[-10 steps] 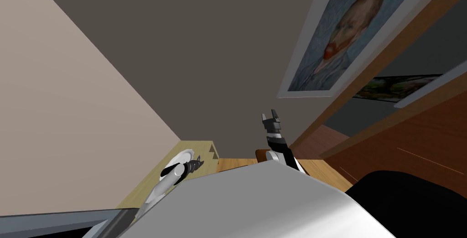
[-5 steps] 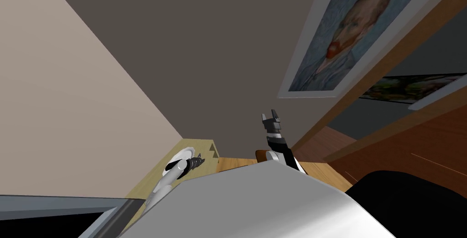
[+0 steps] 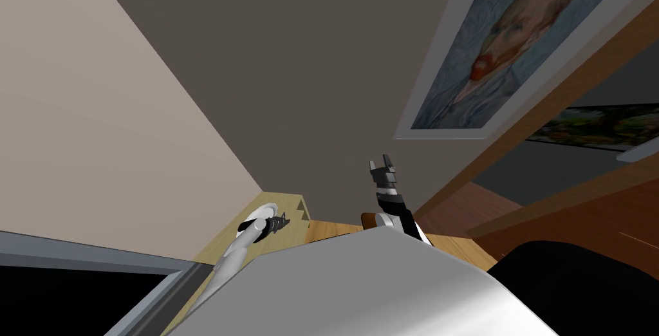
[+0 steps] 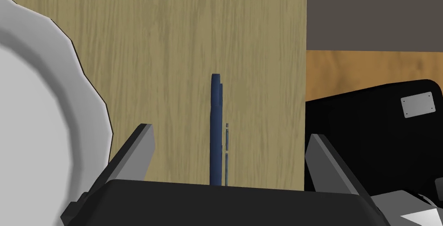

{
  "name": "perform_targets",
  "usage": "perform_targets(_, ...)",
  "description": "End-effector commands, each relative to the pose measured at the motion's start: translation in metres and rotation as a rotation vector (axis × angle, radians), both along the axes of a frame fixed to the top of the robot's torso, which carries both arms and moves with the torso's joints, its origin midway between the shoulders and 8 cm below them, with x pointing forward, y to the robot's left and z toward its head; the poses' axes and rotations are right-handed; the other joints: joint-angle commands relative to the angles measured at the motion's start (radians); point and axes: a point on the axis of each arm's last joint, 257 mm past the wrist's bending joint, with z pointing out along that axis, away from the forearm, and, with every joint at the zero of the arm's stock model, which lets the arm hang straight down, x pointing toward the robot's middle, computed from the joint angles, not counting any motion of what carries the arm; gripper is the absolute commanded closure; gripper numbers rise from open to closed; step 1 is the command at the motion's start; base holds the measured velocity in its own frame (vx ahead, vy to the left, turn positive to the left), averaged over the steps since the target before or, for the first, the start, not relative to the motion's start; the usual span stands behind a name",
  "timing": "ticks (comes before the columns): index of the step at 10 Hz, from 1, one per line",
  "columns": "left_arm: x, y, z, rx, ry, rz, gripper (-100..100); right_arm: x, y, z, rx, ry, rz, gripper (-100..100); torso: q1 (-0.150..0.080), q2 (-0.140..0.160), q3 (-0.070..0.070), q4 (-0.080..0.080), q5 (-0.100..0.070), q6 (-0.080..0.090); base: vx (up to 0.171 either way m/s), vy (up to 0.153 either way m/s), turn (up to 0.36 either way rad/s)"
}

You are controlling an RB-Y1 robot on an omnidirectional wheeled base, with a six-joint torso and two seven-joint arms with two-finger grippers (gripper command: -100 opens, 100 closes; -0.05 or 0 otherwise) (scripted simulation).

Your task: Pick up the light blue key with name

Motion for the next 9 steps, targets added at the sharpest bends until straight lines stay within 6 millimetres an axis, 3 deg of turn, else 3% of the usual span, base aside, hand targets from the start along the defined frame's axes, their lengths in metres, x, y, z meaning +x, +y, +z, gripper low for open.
perform_targets(1,0.018,-0.001,0.006,0.006,-0.02,-0.02,-100,0.0,0.0,0.0,0.0,0.0,0.0,0,0.0,0.0,0.0,0.0,0.0,0.0,-0.028,-0.048,0.115)
perform_targets(2,0.023,-0.003,0.008,0.005,-0.026,-0.022,-100,0.0,0.0,0.0,0.0,0.0,0.0,0,0.0,0.0,0.0,0.0,0.0,0.001,-0.011,-0.023,-0.002)
perform_targets(4,0.005,-0.003,-0.008,-0.009,0.021,-0.008,-100,0.0,0.0,0.0,0.0,0.0,0.0,0,0.002,-0.001,-0.001,0.0,0.001,0.001,0.002,0.003,-0.008)
perform_targets(5,0.03,0.004,0.006,0.017,-0.018,-0.04,-100,0.0,0.0,0.0,0.0,0.0,0.0,0,0.003,-0.002,-0.001,0.0,0.001,0.0,-0.023,-0.018,0.228)
perform_targets(6,0.037,0.0,0.008,0.009,-0.017,-0.041,-100,0.0,0.0,0.0,0.0,0.0,0.0,0,0.002,-0.001,0.0,0.0,0.0,0.0,-0.029,-0.042,0.111)
perform_targets(9,0.023,-0.001,-0.005,-0.003,0.022,-0.029,-100,0.0,0.0,0.0,0.0,0.0,0.0,0,0.002,-0.001,0.0,0.0,0.001,0.0,-0.009,-0.012,-0.017)
